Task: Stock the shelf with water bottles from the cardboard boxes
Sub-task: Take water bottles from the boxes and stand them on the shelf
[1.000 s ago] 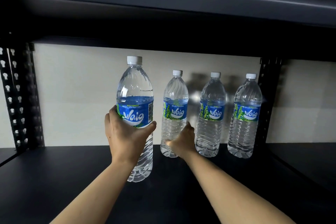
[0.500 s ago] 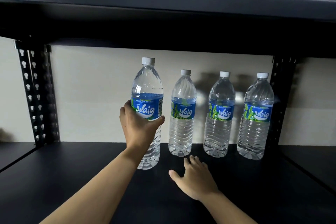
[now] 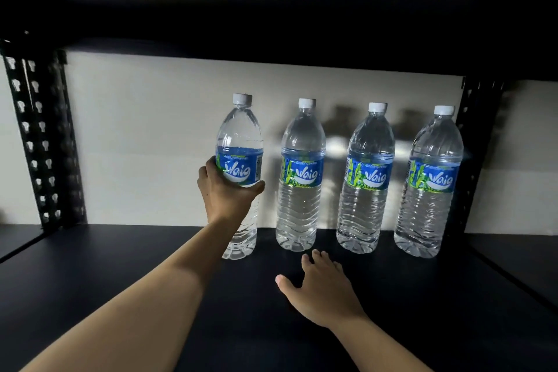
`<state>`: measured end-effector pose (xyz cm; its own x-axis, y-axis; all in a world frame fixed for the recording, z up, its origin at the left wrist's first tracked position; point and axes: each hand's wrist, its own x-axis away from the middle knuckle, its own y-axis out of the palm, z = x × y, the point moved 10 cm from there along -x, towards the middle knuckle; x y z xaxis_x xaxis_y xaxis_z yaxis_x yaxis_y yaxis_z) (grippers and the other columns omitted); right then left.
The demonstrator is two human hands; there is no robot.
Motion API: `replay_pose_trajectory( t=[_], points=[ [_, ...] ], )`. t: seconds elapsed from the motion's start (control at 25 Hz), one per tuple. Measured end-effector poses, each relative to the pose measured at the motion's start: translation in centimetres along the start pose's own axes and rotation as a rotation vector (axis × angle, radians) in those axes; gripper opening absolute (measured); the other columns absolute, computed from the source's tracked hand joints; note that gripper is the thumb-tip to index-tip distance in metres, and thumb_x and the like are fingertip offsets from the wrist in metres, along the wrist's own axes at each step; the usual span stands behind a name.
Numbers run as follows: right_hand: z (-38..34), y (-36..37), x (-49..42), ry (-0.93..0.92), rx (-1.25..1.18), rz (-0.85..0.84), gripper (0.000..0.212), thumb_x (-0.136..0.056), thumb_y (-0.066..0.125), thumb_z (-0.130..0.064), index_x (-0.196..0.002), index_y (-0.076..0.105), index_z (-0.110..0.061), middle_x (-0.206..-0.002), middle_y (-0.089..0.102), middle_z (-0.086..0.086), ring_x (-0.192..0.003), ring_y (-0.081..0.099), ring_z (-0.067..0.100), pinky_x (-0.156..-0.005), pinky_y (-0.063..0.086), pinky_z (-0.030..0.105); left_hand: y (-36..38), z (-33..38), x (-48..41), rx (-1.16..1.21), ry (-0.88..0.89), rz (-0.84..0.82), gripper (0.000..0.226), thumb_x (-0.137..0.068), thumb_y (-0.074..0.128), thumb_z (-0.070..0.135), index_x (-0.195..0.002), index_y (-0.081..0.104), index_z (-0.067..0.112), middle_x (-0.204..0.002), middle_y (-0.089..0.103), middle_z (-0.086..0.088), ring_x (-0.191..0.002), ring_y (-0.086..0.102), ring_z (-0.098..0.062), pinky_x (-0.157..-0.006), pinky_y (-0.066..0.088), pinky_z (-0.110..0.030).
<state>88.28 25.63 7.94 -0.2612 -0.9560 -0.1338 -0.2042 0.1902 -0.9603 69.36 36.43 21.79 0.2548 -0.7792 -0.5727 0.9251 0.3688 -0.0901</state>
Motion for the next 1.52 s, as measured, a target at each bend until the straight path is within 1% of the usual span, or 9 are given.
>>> replay_pose_trajectory(
  t=[0.12,0.24,0.32,0.4,0.48,0.72,1.2,1.36,1.52],
  points=[
    [0.1,0.0,0.0,0.002,-0.014,-0.001,0.086,-0.091,0.032,-0.068,-0.155,0.022,-0.011,-0.164,0.012,0.008,-0.151,0.002,0.021,-0.122,0.004,0.04,-0.1,-0.7,-0.2,-0.007,0.003,-0.037,0.096,-0.058,0.093,0.028,-0.136,0.039,0.011,-0.128,0.044,-0.005,-0.126,0.039,-0.023,-0.097,0.033,-0.024],
    [0.1,-0.4,0.1,0.001,-0.026,0.013,0.086,-0.09,0.035,-0.069,-0.153,0.028,-0.011,-0.163,0.017,0.008,-0.151,0.006,0.021,-0.121,0.008,0.039,0.1,-2.2,1.6,-0.075,-0.022,-0.14,0.115,-0.058,0.094,0.023,-0.147,0.023,0.007,-0.141,0.035,-0.01,-0.136,0.03,-0.026,-0.112,0.028,-0.032],
    [0.2,-0.9,0.1,0.011,-0.053,0.035,0.085,-0.089,0.04,-0.069,-0.151,0.033,-0.012,-0.162,0.022,0.006,-0.15,0.011,0.022,-0.12,0.014,0.038,-0.1,-4.1,3.4,-0.157,-0.074,-0.183,0.107,-0.059,0.093,0.021,-0.141,0.026,0.004,-0.138,0.034,-0.013,-0.135,0.031,-0.028,-0.112,0.027,-0.033],
    [0.2,-1.3,0.2,0.019,-0.07,0.068,0.082,-0.087,0.044,-0.069,-0.148,0.039,-0.014,-0.16,0.027,0.004,-0.149,0.016,0.021,-0.118,0.017,0.037,-0.5,-6.1,4.5,-0.196,-0.154,-0.2,0.095,-0.06,0.092,0.027,-0.132,0.034,0.004,-0.132,0.037,-0.012,-0.13,0.037,-0.027,-0.108,0.032,-0.033],
    [0.1,-1.7,0.3,0.022,-0.073,0.096,0.081,-0.087,0.045,-0.069,-0.146,0.043,-0.014,-0.158,0.032,0.004,-0.147,0.02,0.021,-0.118,0.018,0.035,-0.7,-7.0,4.9,-0.198,-0.209,-0.205,0.091,-0.062,0.091,0.032,-0.131,0.038,0.005,-0.132,0.041,-0.011,-0.127,0.041,-0.027,-0.104,0.036,-0.035],
    [-0.2,-2.1,0.7,0.021,-0.061,0.118,0.078,-0.087,0.045,-0.068,-0.144,0.045,-0.014,-0.154,0.036,0.003,-0.144,0.026,0.021,-0.118,0.02,0.035,-0.7,-7.5,5.7,-0.191,-0.194,-0.168,0.089,-0.072,0.084,0.036,-0.143,0.037,0.012,-0.137,0.048,-0.009,-0.131,0.042,-0.027,-0.104,0.037,-0.038],
    [-0.2,-1.9,0.5,0.036,-0.047,0.095,0.077,-0.09,0.043,-0.066,-0.147,0.04,-0.015,-0.158,0.03,0.004,-0.147,0.02,0.023,-0.117,0.02,0.037,0.8,-9.1,5.3,-0.265,-0.222,-0.211,0.085,-0.079,0.076,0.044,-0.144,0.03,0.016,-0.139,0.05,-0.009,-0.13,0.042,-0.033,-0.103,0.037,-0.046],
    [0.2,-1.9,0.4,0.046,-0.096,0.109,0.076,-0.088,0.048,-0.065,-0.145,0.044,-0.017,-0.157,0.032,0.001,-0.147,0.022,0.02,-0.116,0.022,0.034,0.8,-8.8,5.8,-0.268,-0.181,-0.218,0.086,-0.082,0.075,0.04,-0.148,0.025,0.016,-0.141,0.048,-0.011,-0.131,0.041,-0.034,-0.104,0.034,-0.045],
    [0.4,-2.0,0.3,0.056,-0.14,0.116,0.075,-0.087,0.05,-0.064,-0.146,0.044,-0.019,-0.158,0.032,-0.001,-0.147,0.022,0.019,-0.116,0.022,0.033,0.5,-8.7,5.7,-0.261,-0.189,-0.198,0.083,-0.082,0.075,0.038,-0.147,0.028,0.015,-0.139,0.05,-0.012,-0.13,0.042,-0.033,-0.105,0.033,-0.043]
  ],
)
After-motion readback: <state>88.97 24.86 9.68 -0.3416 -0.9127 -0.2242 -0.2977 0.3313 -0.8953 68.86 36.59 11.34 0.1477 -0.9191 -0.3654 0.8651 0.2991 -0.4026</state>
